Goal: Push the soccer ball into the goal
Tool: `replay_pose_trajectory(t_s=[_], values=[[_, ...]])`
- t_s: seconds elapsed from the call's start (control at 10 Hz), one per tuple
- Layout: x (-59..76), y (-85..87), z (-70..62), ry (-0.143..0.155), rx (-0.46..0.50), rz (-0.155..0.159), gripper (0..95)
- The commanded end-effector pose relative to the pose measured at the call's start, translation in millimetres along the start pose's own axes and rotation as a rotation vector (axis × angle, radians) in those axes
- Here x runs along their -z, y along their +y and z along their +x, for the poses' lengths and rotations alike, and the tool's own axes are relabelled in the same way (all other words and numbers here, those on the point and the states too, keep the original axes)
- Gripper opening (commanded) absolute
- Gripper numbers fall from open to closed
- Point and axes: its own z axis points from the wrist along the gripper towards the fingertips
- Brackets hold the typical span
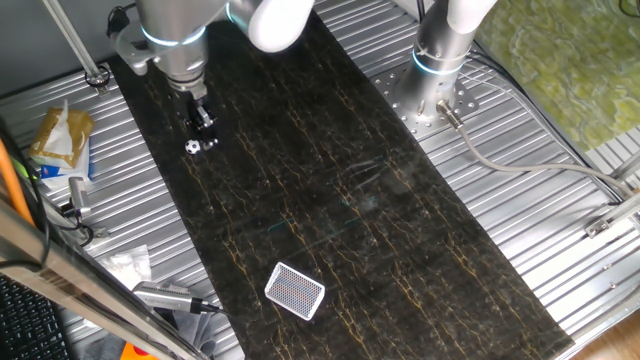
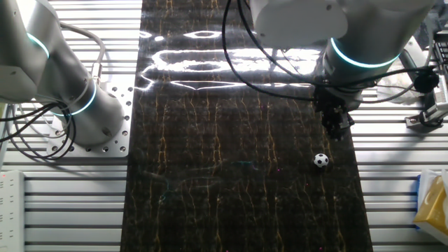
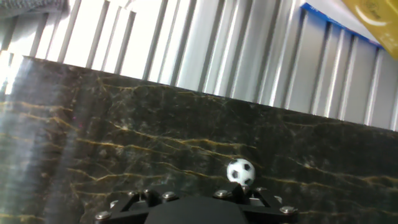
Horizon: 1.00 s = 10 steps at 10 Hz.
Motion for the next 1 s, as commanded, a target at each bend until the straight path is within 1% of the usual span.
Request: replay_pose_trajectory(t_s=[0.1, 0.2, 0.3, 0.4, 0.5, 0.6, 0.7, 0.8, 0.9, 1.0], values=[[0.1, -14.0, 1.3, 0.012, 0.037, -0.002, 57.0], [-0.8, -27.5, 3.1, 0.013, 0.063, -0.005, 57.0], [-4.2, -39.2, 1.6, 0.013, 0.080, -0.006, 57.0], [-8.9, -50.2, -3.7, 0.013, 0.097, -0.006, 57.0], [-11.7, -55.6, -6.9, 0.011, 0.107, -0.008, 57.0], [-20.1, -69.1, -20.6, 0.010, 0.120, -0.014, 57.0], [-22.9, -75.0, -27.5, 0.011, 0.127, -0.016, 57.0], [-25.4, -83.2, -36.2, 0.011, 0.133, -0.025, 57.0], [-26.7, -89.7, -43.5, 0.016, 0.130, -0.041, 57.0], [-27.6, -92.4, -47.2, 0.023, 0.126, -0.044, 57.0]])
